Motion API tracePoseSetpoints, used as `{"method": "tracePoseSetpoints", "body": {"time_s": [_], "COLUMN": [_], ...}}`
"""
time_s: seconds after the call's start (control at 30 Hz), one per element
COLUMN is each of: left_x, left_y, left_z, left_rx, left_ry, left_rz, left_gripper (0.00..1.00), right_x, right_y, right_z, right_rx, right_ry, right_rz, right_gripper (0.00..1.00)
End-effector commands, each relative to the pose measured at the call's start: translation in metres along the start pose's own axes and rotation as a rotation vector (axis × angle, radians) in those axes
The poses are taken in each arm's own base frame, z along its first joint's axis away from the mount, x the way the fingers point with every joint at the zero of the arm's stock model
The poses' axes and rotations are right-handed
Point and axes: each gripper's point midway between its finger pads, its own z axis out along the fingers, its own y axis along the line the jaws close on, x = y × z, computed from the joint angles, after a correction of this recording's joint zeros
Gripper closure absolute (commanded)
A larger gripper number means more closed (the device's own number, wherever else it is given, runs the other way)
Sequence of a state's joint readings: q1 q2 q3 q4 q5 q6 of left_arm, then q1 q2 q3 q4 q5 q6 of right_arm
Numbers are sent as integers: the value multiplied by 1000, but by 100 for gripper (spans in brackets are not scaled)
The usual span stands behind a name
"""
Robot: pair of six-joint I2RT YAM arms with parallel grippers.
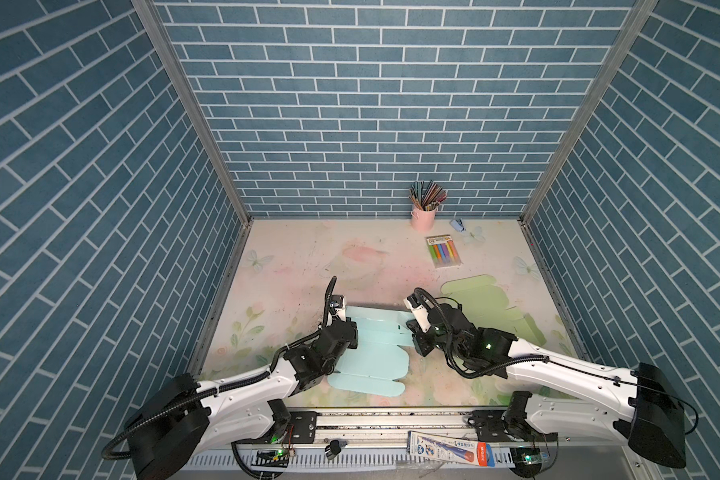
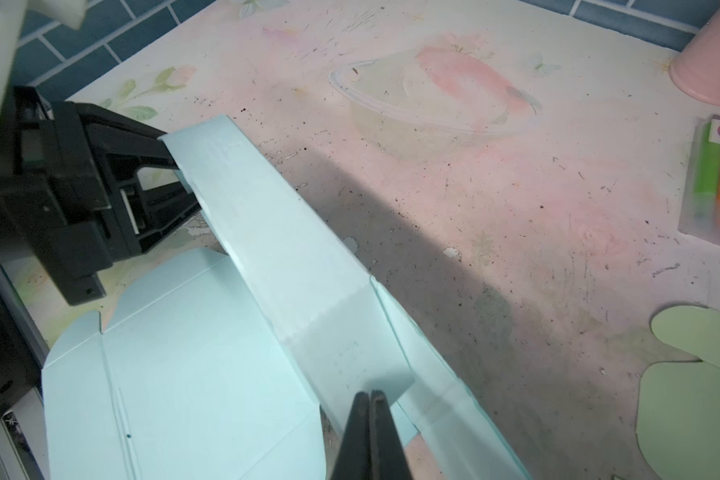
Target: Fold the paper box
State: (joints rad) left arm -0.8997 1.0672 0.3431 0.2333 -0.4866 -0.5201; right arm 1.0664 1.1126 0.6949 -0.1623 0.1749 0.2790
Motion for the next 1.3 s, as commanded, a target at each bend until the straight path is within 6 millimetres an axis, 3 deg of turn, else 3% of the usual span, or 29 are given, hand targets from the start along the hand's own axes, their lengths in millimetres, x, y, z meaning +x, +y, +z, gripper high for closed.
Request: {"method": "tracePoseSetpoints", "body": {"time_s": [0.0, 0.43, 0.53, 0.7, 0.8, 1.0, 1.27], "left_x": [-12, -19, -26, -43, -56, -94, -97], "left_y": [0, -19, -14, 8, 17, 8, -4], "left_z": [-3, -7, -11, -17, -23, -52, -57], "left_rx": [-6, 108, 126, 168, 184, 314, 394], "left_ry": [-30, -38, -44, -67, -93, -217, -222], "left_rz": [-48, -65, -104, -192, -218, -251, -282], "left_gripper": [100, 100, 100, 100, 100, 100, 100], "right_x": [1, -42, -50, -62, -61, -63, -80], "right_y": [-5, 18, 23, 24, 14, -7, 21], "right_z": [0, 17, -1, -51, -69, -87, -84], "right_rx": [37, -33, -79, -168, -194, -333, -498], "right_ry": [15, -62, -151, -391, -488, -644, -653], "right_rz": [-40, -83, -82, -54, 4, 198, 112], "right_gripper": [100, 100, 100, 86, 82, 82, 88]}}
